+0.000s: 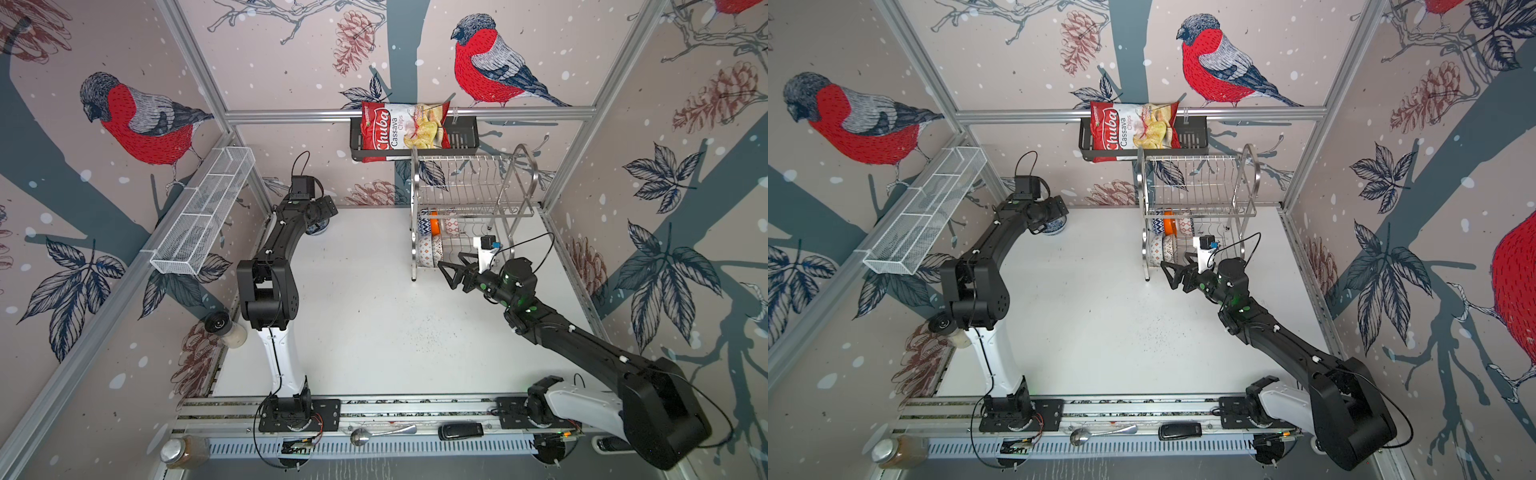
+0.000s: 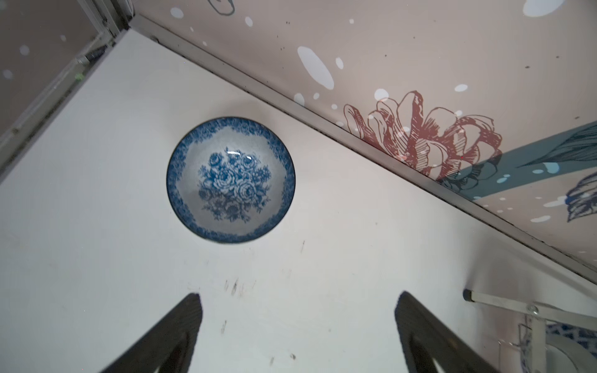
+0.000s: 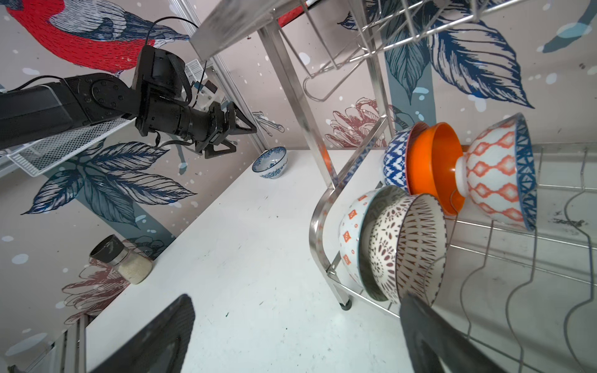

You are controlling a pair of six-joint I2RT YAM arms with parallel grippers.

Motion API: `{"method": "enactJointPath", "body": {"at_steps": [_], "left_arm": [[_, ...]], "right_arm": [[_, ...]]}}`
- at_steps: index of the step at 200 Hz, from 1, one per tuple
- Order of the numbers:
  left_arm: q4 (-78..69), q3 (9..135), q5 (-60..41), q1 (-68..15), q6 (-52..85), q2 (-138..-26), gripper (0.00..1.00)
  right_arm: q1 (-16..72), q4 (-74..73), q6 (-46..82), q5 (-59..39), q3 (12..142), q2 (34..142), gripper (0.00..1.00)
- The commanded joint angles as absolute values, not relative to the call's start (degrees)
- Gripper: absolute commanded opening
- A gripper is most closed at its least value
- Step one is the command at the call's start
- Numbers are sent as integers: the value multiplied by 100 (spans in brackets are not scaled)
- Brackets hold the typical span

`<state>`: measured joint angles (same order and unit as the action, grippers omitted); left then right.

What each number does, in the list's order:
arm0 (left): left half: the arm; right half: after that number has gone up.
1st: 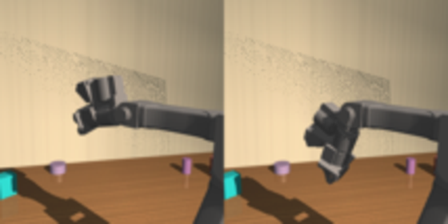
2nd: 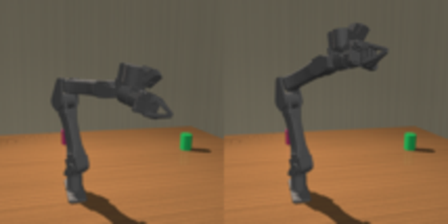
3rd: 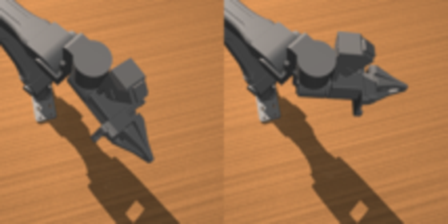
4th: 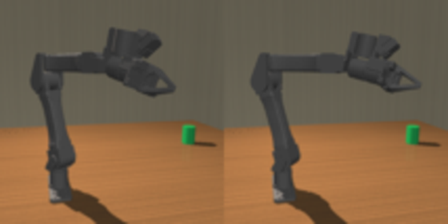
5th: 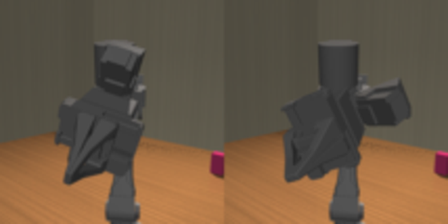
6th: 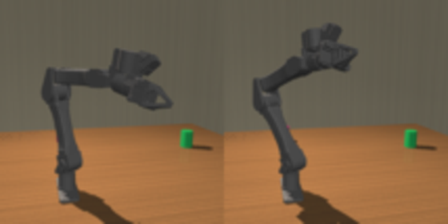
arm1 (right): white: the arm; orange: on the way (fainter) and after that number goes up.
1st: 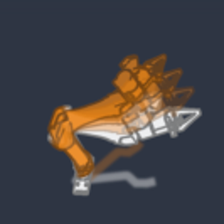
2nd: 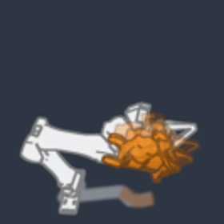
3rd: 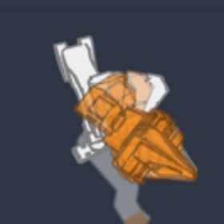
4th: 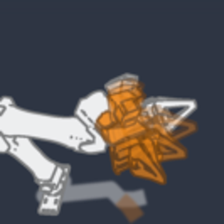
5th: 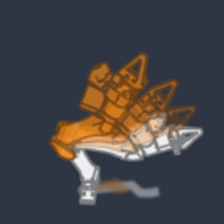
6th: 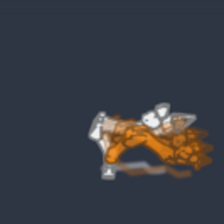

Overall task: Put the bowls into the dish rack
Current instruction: 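Lower the left gripper onto the blue floral bowl rim and grasp it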

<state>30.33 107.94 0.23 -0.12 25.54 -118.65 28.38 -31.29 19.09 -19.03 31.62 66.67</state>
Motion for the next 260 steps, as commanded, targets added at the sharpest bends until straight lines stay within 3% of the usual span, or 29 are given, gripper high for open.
{"method": "enactJointPath", "body": {"at_steps": [1, 63, 147, 260], "left_arm": [[3583, 11194, 282, 8, 2244, -12165, 87], [3304, 11939, 53, -18, 1856, -13145, 79], [3618, 13193, 531, -240, 1599, -14313, 68], [3781, 13015, 927, -316, 1448, -14336, 44]], "right_arm": [[2882, -3242, 1751, -1723, 3199, 6706, 100], [2856, -3328, 1722, -1705, 3164, 6788, 100], [2777, -3505, 1786, -1591, 3107, 6865, 100], [2499, -3750, 1978, -1644, 2871, 6655, 100]]}}
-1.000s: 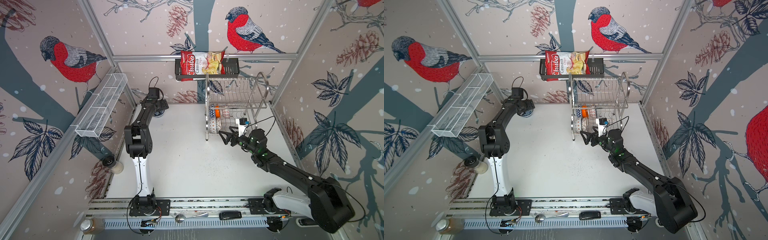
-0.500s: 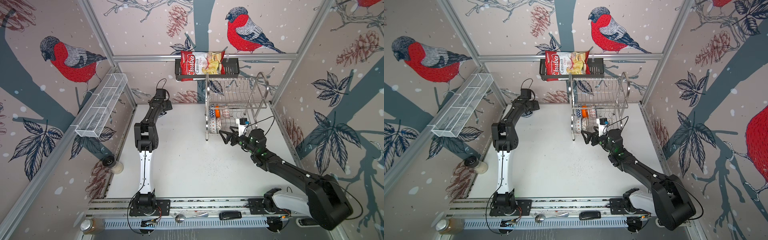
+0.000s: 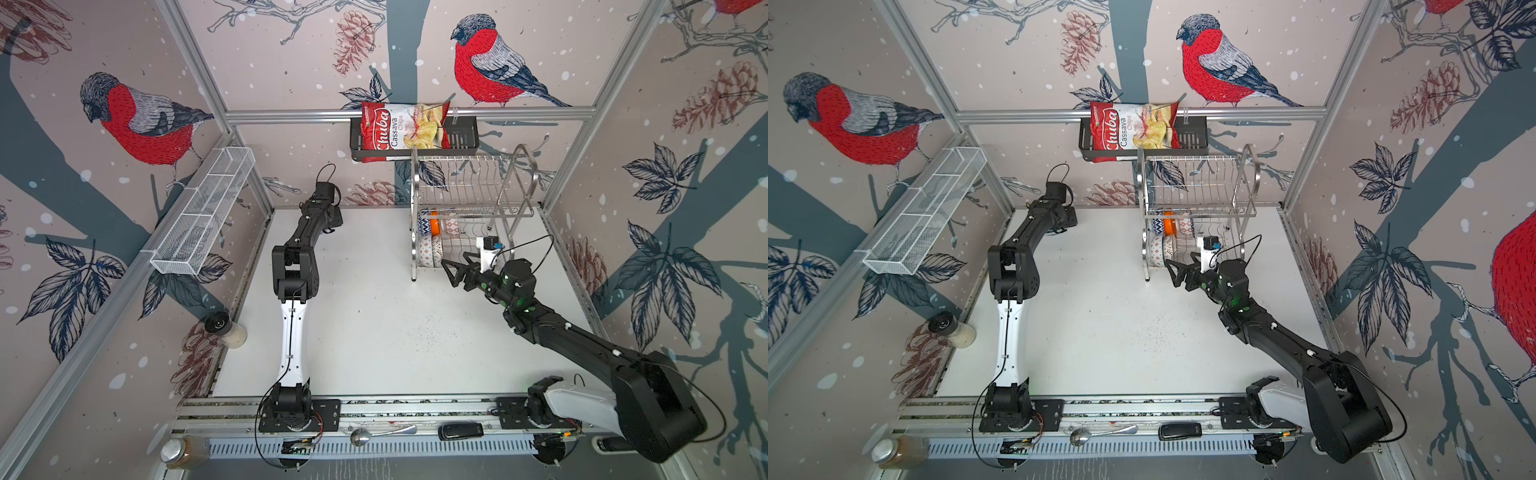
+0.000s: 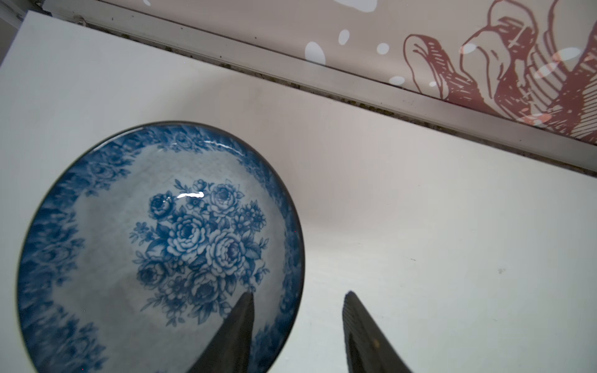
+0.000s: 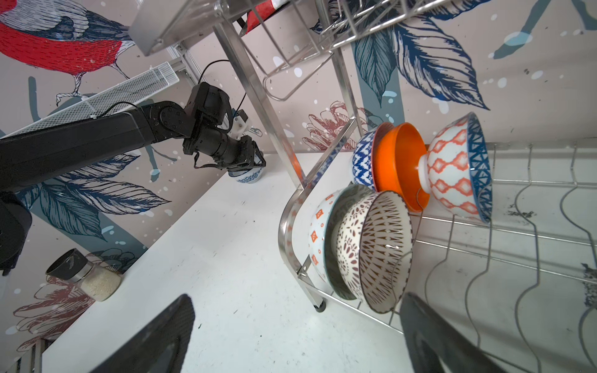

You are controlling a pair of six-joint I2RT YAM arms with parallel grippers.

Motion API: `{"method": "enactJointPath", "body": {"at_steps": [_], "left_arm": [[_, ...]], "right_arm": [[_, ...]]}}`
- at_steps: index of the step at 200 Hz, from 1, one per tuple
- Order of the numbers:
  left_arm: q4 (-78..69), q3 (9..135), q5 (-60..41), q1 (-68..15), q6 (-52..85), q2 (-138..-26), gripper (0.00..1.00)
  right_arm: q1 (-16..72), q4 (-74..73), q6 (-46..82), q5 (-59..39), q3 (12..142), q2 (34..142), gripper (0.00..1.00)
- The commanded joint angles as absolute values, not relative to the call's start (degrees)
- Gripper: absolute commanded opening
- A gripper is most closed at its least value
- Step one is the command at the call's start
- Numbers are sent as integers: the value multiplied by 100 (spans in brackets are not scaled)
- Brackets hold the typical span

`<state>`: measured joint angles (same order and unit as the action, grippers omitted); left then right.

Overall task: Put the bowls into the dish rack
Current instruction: 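Lower the left gripper onto the blue floral bowl rim and grasp it, then carry the blue floral bowl with the left gripper toward the rack front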

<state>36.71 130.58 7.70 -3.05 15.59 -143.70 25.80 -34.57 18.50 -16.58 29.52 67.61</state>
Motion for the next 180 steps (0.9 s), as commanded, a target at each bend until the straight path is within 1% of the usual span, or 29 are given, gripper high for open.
{"method": "enactJointPath", "body": {"at_steps": [1, 14, 27, 41, 53, 56, 60, 67, 117, 151, 180], "left_arm": [[3785, 13012, 929, -316, 1445, -14336, 44], [3783, 12957, 926, -310, 1437, -14314, 42], [3797, 12909, 940, -308, 1437, -14281, 36], [3786, 12850, 879, -310, 1424, -14247, 32], [3805, 12839, 836, -308, 1424, -14238, 19], [3817, 12837, 835, -310, 1434, -14240, 13], [3825, 12825, 827, -312, 1433, -14230, 8], [3845, 12828, 794, -308, 1435, -14229, 4], [4078, 12739, 567, -316, 1553, -13997, 0], [3878, 11961, 396, -393, 1657, -13467, 0], [3649, 11171, 292, -614, 1726, -12895, 0]], "right_arm": [[2497, -3747, 1982, -1648, 2868, 6650, 100], [2445, -3763, 2033, -1619, 2839, 6618, 100], [2398, -3792, 2063, -1642, 2795, 6605, 100], [2363, -3838, 2096, -1661, 2764, 6588, 100], [2333, -3843, 2114, -1653, 2743, 6575, 100], [2332, -3842, 2123, -1652, 2740, 6563, 100], [2329, -3840, 2127, -1638, 2742, 6553, 100], [2320, -3822, 2132, -1608, 2733, 6541, 100], [2233, -3833, 2205, -1522, 2649, 6453, 100], [2224, -3843, 2235, -1479, 2628, 6406, 100], [2198, -3827, 2261, -1477, 2612, 6417, 100]]}}
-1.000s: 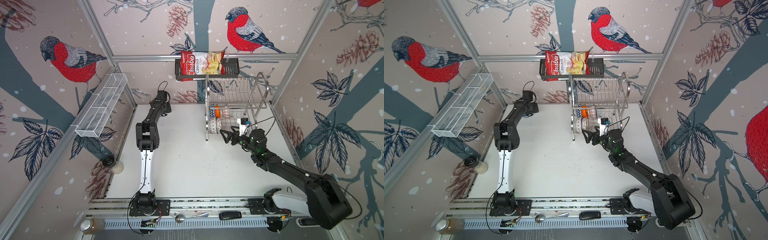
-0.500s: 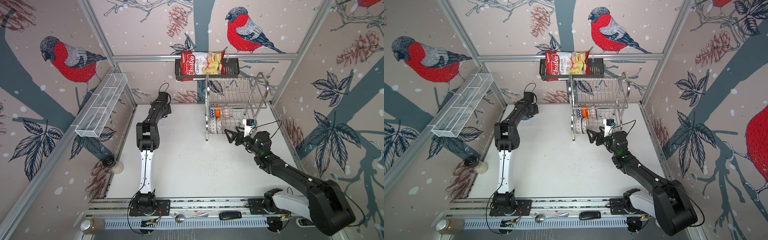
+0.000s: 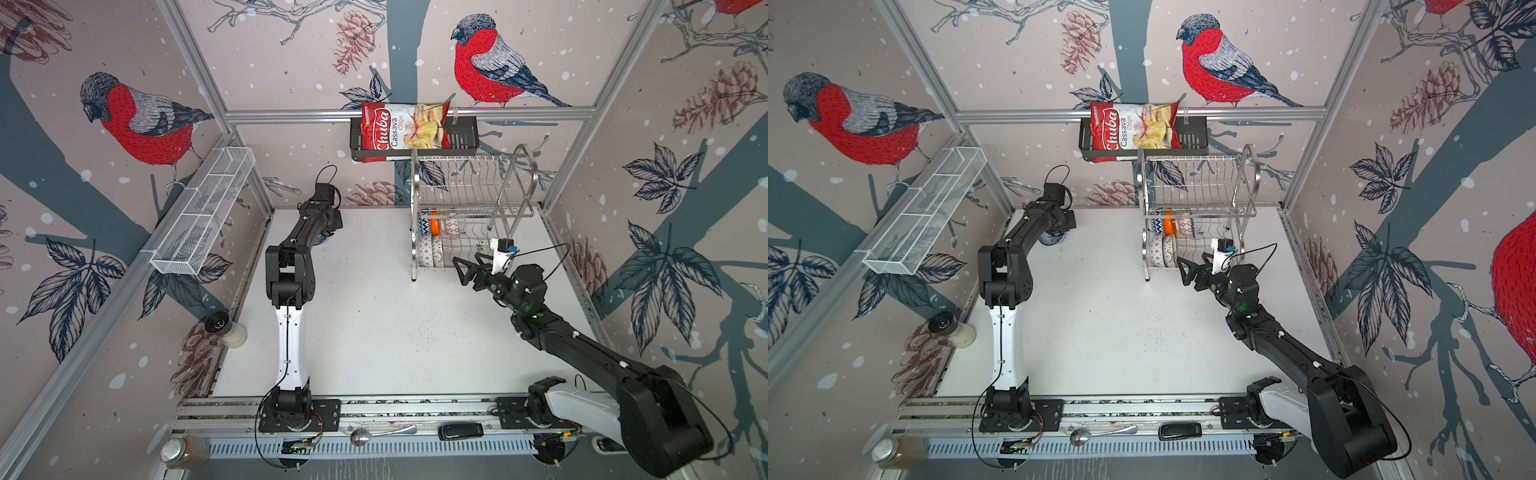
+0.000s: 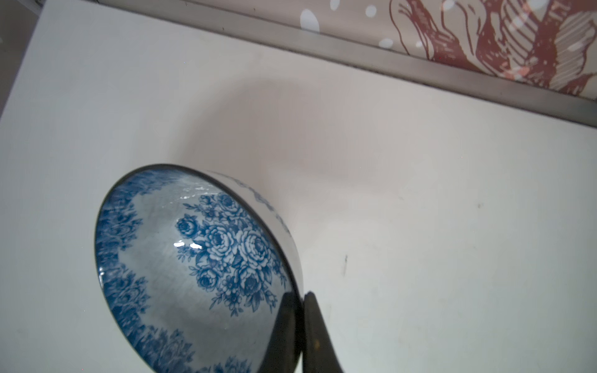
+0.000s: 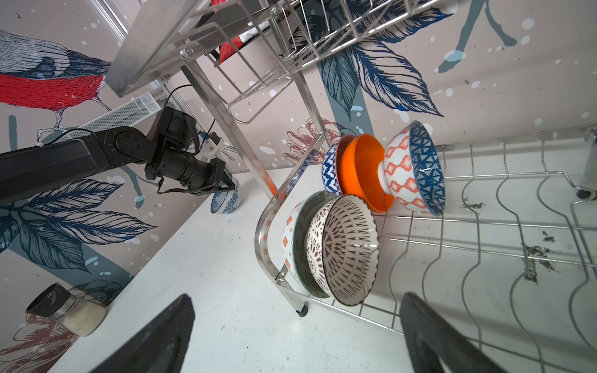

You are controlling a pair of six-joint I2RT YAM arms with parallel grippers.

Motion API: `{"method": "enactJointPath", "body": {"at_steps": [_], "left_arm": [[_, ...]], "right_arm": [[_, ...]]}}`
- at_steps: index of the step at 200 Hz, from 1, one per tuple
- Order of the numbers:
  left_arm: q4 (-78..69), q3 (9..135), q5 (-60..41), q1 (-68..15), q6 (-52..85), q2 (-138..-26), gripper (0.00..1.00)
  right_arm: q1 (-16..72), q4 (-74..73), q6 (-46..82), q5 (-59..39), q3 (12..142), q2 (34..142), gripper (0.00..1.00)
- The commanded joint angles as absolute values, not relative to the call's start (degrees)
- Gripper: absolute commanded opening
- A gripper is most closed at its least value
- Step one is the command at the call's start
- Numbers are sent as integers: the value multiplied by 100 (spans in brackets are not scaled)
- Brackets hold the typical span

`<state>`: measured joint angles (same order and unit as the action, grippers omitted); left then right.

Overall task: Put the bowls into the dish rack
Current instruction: 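Carry the blue floral bowl with the left gripper toward the rack front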

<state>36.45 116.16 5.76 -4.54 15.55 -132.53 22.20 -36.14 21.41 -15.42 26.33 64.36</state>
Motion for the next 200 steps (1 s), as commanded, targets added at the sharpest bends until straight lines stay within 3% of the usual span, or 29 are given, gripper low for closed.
{"method": "enactJointPath", "body": {"at_steps": [1, 103, 200], "left_arm": [[3639, 11145, 295, -623, 1724, -12877, 0], [3977, 8524, 797, -2021, 1989, -10594, 0], [4099, 7252, 1123, -4523, 3070, -9619, 0]], "right_arm": [[2198, -3825, 2260, -1477, 2611, 6417, 100], [2039, -3888, 2426, -1547, 2487, 6283, 100], [1600, -3579, 2514, -1470, 2421, 6135, 100]]}}
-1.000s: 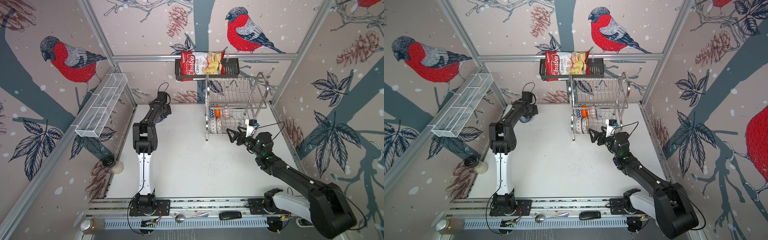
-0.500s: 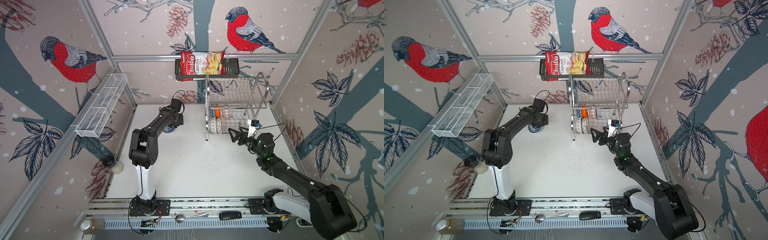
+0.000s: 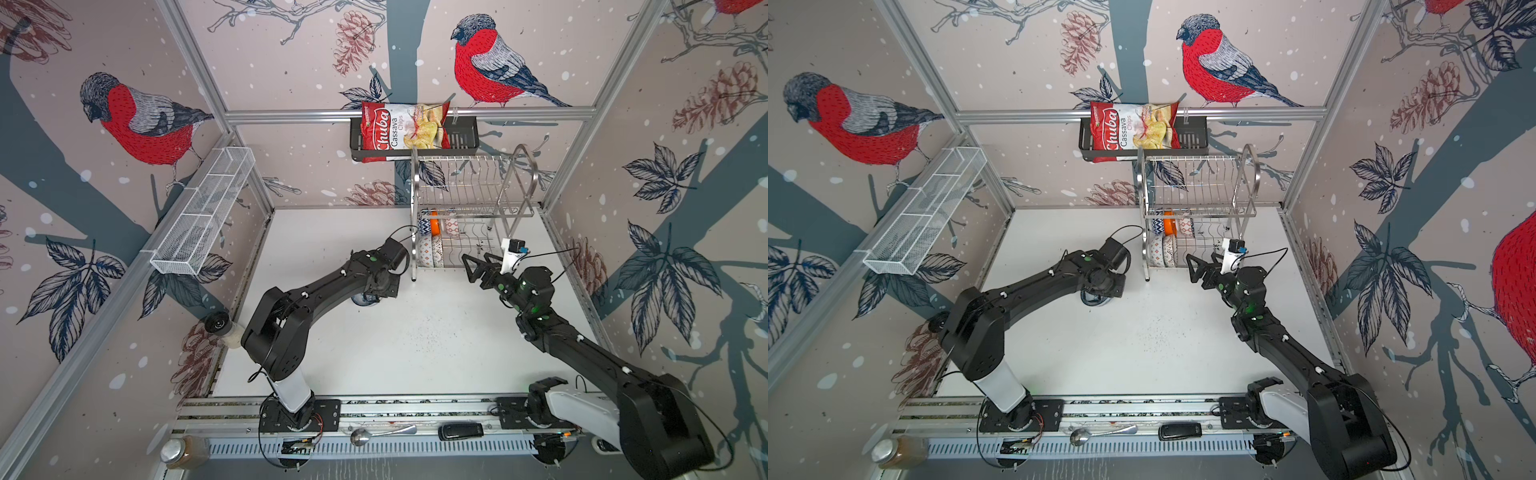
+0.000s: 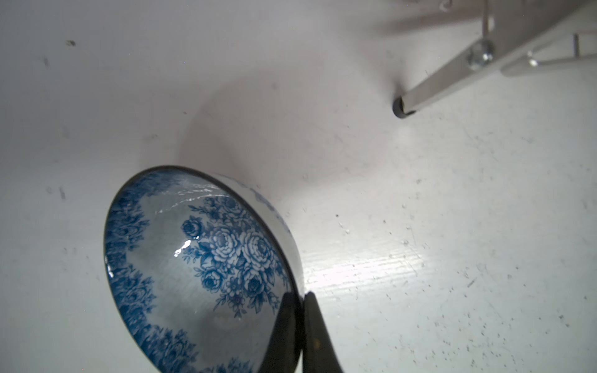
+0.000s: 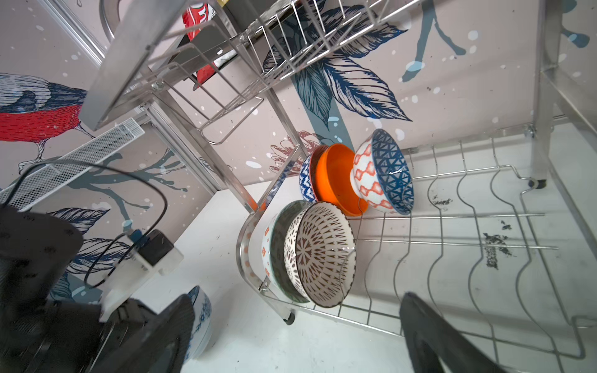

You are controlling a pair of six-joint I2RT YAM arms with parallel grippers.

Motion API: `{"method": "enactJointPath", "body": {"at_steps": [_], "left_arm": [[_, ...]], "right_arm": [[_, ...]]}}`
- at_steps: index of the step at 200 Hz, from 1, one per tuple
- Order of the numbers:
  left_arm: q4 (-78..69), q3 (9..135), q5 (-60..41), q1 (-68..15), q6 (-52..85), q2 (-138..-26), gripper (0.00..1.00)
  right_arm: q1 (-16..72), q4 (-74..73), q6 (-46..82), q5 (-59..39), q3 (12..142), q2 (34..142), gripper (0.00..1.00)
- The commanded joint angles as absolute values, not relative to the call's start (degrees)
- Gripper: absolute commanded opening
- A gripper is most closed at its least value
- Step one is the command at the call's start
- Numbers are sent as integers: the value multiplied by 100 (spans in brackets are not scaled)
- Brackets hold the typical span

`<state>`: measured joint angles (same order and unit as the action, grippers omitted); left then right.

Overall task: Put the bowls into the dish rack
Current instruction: 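Carry the blue floral bowl with the left gripper toward the rack front, then set the blue floral bowl on the table and open the left gripper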

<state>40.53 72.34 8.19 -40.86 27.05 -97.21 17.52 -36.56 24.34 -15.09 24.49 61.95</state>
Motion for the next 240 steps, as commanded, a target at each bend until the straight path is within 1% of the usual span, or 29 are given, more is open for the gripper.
{"method": "enactJointPath", "body": {"at_steps": [1, 21, 70, 102, 146, 161, 177, 217, 240], "left_arm": [[4110, 7265, 1142, -4551, 3077, -9617, 0], [4282, 7540, 1267, -5074, 3170, -9764, 0], [4526, 8464, 1392, -5790, 3250, -10608, 0], [4494, 8808, 1347, -6050, 3298, -11096, 0], [4423, 9040, 1244, -6093, 3256, -11395, 0], [4532, 9214, 1396, -6097, 3233, -11509, 4], [4518, 9343, 1398, -6099, 3175, -11604, 15], [4511, 9586, 1424, -6099, 3068, -11798, 20], [4643, 9769, 1605, -6096, 3008, -11836, 31]], "right_arm": [[1591, -3578, 2518, -1477, 2419, 6135, 100], [1438, -3527, 2566, -1477, 2417, 6157, 100], [916, -3436, 2754, -1546, 2266, 5987, 100], [482, -3341, 2980, -1560, 2178, 5846, 100], [-8, -3486, 3280, -1930, 2057, 6018, 100], [-39, -3490, 3313, -1937, 2042, 6046, 100], [-61, -3460, 3305, -1934, 2041, 6019, 100], [-80, -3453, 3310, -1924, 2032, 6042, 100], [-88, -3468, 3314, -1969, 2048, 6097, 100]]}}
